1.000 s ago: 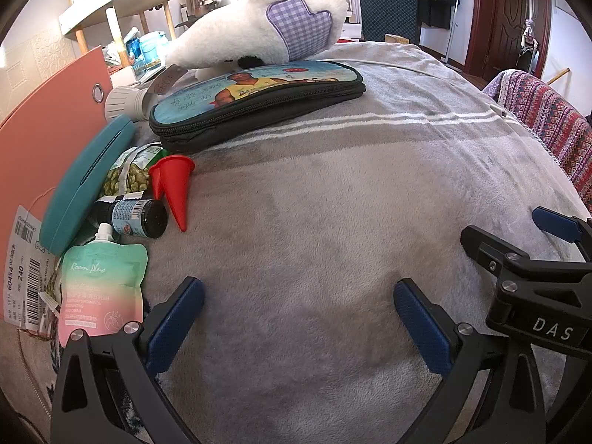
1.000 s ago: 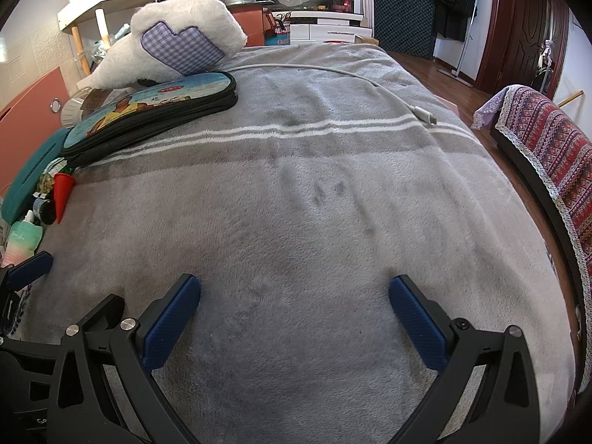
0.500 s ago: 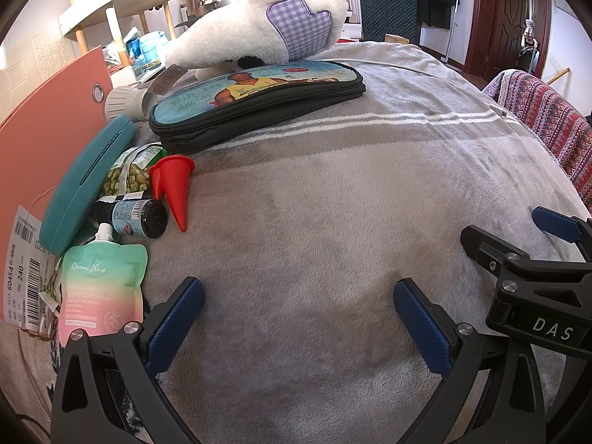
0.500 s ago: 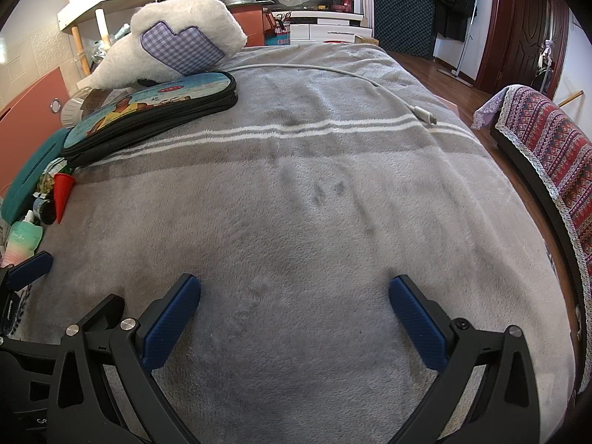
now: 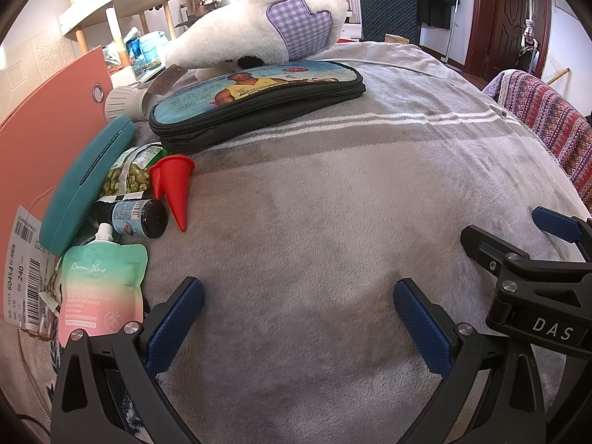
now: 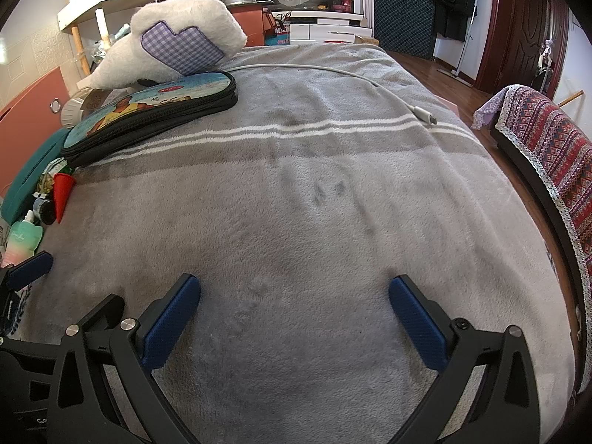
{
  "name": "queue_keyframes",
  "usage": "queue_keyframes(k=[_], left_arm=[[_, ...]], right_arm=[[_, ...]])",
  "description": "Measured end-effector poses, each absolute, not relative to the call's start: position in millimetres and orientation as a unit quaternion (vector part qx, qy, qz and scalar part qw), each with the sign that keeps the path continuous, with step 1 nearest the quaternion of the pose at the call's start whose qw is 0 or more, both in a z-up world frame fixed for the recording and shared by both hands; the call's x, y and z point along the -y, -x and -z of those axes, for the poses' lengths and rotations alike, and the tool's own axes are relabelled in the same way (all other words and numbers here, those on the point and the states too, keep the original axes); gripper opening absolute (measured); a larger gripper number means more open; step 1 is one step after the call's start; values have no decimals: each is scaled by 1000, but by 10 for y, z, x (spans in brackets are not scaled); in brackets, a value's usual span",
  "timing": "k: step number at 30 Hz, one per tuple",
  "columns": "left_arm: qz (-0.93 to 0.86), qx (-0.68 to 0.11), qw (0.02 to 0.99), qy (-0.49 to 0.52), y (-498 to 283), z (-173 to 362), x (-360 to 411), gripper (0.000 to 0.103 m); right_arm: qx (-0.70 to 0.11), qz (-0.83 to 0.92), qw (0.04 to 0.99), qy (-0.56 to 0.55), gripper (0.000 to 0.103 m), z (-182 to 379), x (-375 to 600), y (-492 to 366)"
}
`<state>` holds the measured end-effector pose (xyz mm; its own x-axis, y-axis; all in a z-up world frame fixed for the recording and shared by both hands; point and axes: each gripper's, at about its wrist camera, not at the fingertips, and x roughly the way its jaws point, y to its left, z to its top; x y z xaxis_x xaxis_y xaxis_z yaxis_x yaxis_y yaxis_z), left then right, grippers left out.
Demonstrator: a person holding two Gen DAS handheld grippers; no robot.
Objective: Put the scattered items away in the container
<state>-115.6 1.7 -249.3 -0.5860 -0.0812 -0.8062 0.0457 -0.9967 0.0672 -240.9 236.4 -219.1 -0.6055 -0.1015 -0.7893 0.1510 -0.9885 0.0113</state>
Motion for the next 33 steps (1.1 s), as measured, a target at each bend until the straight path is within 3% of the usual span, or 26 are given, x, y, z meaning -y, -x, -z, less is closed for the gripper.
queue_keyframes(k=[33], left_arm=[[891, 20, 37, -453, 1138, 2506, 72, 103]], right_arm=[[-28, 896, 71, -438, 103, 2197, -2365, 2401]])
